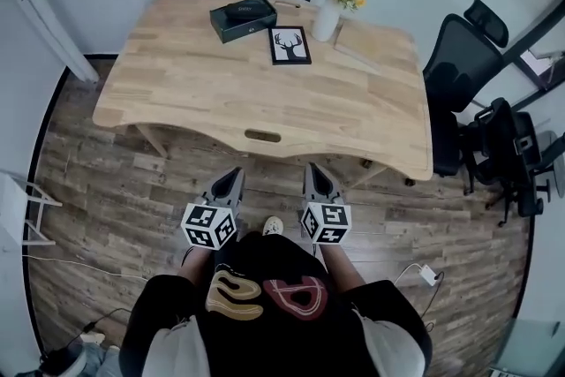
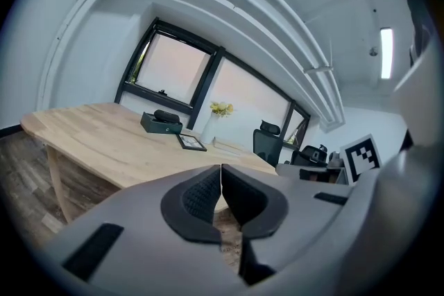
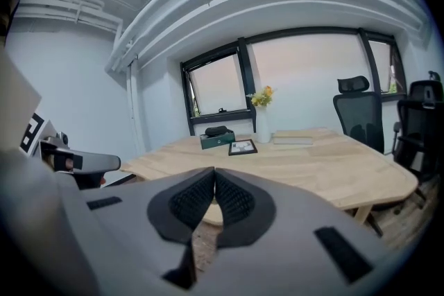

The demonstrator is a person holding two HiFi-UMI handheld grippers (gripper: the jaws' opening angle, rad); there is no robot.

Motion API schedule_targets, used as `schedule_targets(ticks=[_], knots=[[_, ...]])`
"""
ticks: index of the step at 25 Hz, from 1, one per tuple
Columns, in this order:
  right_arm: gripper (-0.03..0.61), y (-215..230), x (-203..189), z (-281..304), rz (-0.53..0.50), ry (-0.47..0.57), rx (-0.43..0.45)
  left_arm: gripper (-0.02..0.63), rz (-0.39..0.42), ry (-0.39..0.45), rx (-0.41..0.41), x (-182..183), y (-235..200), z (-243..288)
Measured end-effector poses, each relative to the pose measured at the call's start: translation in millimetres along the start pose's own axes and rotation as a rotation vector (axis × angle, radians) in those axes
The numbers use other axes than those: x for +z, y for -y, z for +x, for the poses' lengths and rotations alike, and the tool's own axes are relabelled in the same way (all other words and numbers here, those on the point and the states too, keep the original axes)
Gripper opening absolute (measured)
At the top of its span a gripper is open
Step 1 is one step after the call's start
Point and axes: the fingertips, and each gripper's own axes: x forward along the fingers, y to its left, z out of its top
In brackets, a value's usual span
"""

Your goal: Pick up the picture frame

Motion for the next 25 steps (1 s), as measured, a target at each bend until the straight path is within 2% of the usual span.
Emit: schedule_targets(ticks=[6,11,16,25], knots=[[0.011,45,17,20,-0.013,0.012,0.021,0.017,-0.031,0.006,0.018,0,17,48],[0.011,68,12,27,-0.005,-0.009,0.028,0.017,-0.049,-0.006,0.020,-7,28,74],[0.011,80,12,33,0.006,-0.019,0.025,0.017,-0.096,-0.014,0.006,-11,31,89],[0.011,88,21,63,0.004,-0.022,-0.007,0.017,-0.076,-0.010,-0.004,10,9,122]])
